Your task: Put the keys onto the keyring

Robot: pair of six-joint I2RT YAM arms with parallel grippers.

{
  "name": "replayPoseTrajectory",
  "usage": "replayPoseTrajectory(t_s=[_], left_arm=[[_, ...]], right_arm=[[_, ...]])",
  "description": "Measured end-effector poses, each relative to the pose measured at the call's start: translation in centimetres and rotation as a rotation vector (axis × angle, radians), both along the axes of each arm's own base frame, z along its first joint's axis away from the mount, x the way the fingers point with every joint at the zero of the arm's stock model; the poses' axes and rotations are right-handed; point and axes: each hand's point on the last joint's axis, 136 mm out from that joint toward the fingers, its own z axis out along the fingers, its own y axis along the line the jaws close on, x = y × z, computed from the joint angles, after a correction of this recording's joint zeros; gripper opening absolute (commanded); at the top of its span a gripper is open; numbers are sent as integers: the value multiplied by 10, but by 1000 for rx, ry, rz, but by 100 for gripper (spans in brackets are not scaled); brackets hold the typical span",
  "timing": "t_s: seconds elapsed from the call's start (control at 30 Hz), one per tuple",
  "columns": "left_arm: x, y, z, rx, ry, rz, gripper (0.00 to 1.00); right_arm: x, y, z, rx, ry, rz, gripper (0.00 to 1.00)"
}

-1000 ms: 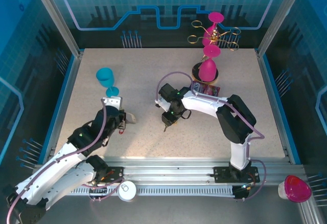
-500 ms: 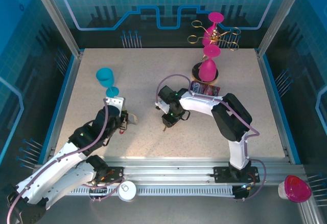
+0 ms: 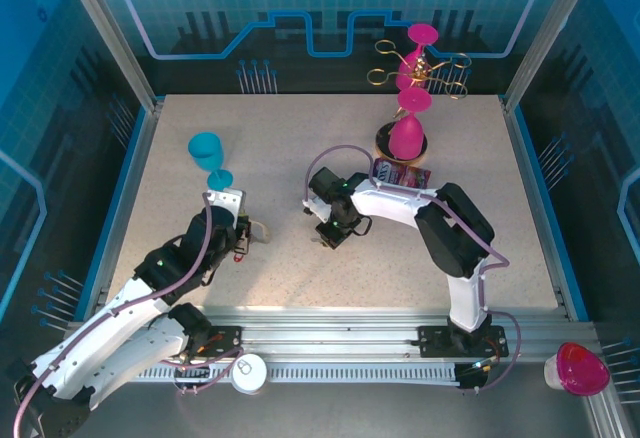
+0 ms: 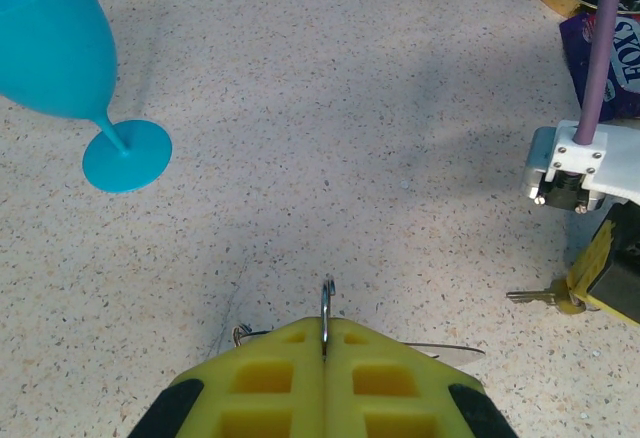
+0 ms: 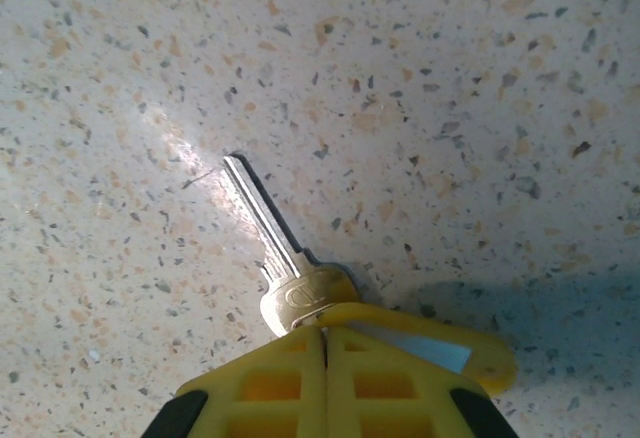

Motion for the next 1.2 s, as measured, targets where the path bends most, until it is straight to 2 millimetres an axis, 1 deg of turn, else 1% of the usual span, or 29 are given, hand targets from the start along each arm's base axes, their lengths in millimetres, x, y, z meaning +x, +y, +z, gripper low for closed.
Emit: replayPoseTrajectory(t_s=[0.17, 0.33, 0.4, 0.6, 0.8, 1.0, 1.2], left_arm=[[0, 0, 0, 2, 0, -2, 0], [0, 0, 0, 10, -2, -7, 0], [0, -1, 0, 14, -2, -15, 0], [-1, -3, 0, 6, 0, -28, 0], [0, -5, 2, 0, -7, -35, 0], [0, -5, 1, 0, -6, -35, 0], [0, -5, 1, 1, -5, -35, 0]], right_arm=[[-1, -4, 2, -17, -5, -2, 0], [-2, -11, 15, -15, -38, -6, 0], [-5, -14, 17, -17, -42, -7, 0], [-12, -25, 8, -52, -26, -8, 0], [-13, -25, 6, -56, -22, -8, 7], [-13, -26, 3, -62, -17, -6, 10], [-14, -27, -1, -71, -7, -5, 9]])
